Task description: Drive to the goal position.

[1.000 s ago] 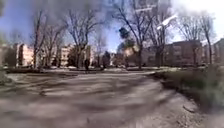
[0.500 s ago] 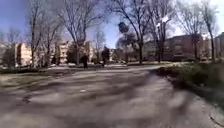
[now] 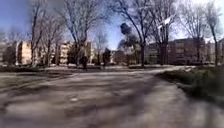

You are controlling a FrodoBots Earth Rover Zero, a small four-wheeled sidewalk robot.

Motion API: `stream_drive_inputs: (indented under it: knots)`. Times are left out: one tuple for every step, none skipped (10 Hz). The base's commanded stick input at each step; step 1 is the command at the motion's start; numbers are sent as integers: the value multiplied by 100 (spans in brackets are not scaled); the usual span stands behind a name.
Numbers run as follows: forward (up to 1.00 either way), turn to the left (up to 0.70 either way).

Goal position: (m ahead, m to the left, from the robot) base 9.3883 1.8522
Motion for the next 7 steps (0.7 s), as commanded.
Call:
stream_drive_inputs:
  knots:
    - [100,0]
    - [100,-4]
    - [100,-40]
    - [100,-20]
    - [100,0]
    - [100,0]
    - [100,0]
